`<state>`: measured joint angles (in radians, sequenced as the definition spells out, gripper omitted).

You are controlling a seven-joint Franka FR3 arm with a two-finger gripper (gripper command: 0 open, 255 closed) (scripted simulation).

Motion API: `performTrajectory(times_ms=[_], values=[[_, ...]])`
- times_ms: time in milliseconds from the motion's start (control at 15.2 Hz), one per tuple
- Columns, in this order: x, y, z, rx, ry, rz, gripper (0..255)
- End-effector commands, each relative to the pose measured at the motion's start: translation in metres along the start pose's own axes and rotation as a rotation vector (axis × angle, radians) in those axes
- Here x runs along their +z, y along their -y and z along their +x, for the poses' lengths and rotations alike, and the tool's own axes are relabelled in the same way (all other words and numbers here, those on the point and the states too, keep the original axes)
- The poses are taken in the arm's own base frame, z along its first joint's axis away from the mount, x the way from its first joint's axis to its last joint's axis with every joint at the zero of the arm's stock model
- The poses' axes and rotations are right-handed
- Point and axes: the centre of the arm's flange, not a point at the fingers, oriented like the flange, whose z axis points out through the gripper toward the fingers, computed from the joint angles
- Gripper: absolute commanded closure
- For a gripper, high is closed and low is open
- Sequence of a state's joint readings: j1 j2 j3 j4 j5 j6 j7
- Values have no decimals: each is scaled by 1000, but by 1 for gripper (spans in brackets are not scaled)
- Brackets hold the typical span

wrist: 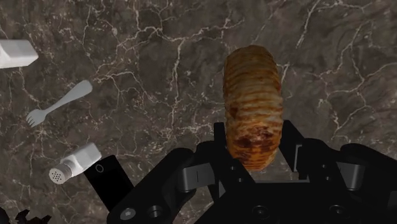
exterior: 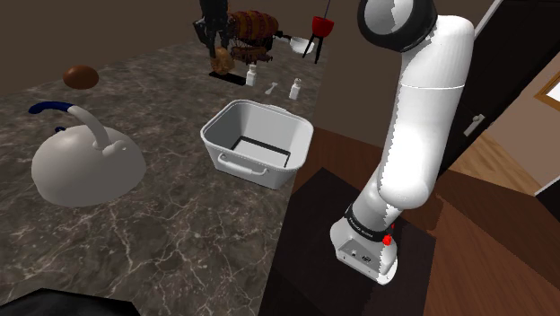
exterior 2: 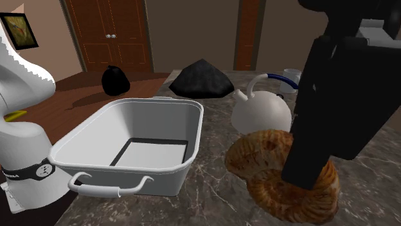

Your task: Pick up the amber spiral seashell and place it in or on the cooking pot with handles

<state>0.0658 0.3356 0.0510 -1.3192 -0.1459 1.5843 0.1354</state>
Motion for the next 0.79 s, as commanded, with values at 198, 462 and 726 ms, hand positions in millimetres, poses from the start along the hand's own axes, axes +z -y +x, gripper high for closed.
performTrajectory(times_ms=[198,462,726], values=[[-27,-2,-1,0,0,0,255],[-36,3,-27,0,0,0,255],[-37,17,-78,0,0,0,255]])
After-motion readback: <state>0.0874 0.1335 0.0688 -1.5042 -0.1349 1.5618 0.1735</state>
